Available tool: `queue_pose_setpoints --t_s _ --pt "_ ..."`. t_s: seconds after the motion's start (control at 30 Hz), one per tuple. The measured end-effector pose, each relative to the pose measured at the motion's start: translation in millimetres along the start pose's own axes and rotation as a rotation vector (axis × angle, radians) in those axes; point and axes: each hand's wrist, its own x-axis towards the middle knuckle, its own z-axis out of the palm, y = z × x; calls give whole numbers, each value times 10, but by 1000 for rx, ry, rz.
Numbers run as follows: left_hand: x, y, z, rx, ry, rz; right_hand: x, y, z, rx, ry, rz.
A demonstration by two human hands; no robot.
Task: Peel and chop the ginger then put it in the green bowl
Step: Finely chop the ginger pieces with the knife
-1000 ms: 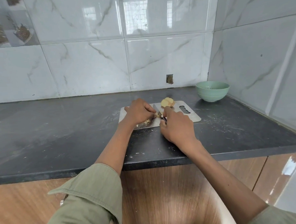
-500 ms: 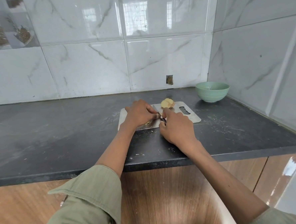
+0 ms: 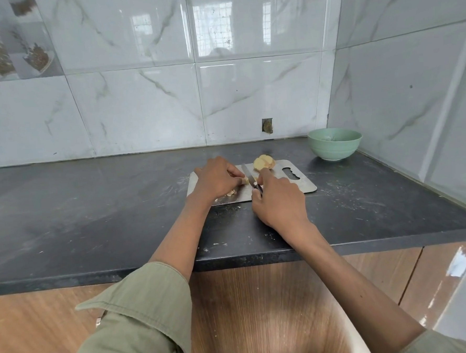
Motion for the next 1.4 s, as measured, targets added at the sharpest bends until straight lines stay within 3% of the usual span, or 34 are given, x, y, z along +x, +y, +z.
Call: queue_pose_setpoints --t_s 0.3,1.13,1.4 --pt "54 -55 52 -21 -31 -17 -8 -22 -38 34 31 -11" --pt "22 -60 42 -89 -38 -19 180 13 7 -41 -105 -25" --pt "28 -40 45 -28 -15 -32 75 -32 61 -66 -28 -23"
